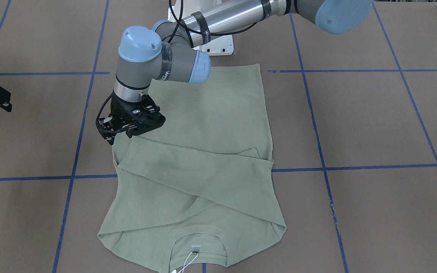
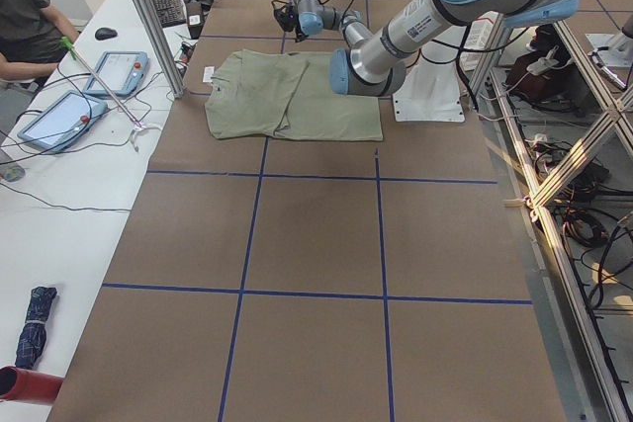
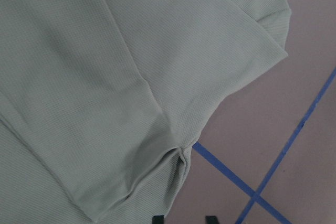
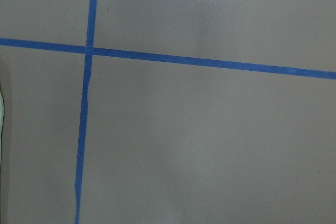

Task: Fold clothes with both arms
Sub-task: 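Carry the cuff with the left gripper across the shirt body, then release the sleeve with the left gripper while the right gripper moves to the hem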

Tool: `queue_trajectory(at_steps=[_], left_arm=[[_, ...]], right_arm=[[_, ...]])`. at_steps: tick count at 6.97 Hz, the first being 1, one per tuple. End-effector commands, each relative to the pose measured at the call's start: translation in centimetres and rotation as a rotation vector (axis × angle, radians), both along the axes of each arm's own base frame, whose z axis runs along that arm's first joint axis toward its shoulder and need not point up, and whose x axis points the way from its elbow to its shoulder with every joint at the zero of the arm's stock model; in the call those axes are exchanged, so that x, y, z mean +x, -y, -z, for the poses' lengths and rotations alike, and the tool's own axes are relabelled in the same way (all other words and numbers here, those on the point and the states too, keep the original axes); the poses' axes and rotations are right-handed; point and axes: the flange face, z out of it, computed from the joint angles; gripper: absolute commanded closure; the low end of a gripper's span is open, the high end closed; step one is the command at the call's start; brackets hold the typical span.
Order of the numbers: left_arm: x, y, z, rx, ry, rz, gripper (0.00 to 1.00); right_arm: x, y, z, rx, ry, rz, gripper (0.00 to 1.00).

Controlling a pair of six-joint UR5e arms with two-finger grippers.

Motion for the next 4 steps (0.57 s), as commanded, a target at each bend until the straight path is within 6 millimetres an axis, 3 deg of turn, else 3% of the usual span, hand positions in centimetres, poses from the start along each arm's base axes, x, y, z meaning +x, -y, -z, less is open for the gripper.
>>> queue_trajectory(at_steps=[1,2,3,4], left_arm=[[-2.4,0.2,-2.9,0.056,0.038,-0.006,0.00],[-3.6,0.6,-3.3,0.096,0.115,-0.058,0.00],[-6.3,-0.1,-7.2,0.118,0.121,-0.066,0.00],[-10.3,-1.2,-10.7,0.171,0.161,-0.104,0.00]], right_arm=[[-0.2,-0.2,1.4,0.007,0.037,0.002,0.00],[-2.2,-0.4,2.2,-0.021,0.040,-0.006,0.00],[-6.2,-1.1,4.1,-0.040,0.041,-0.005,0.00],[-9.2,-2.2,5.1,-0.009,0.053,-0.051,0.00]])
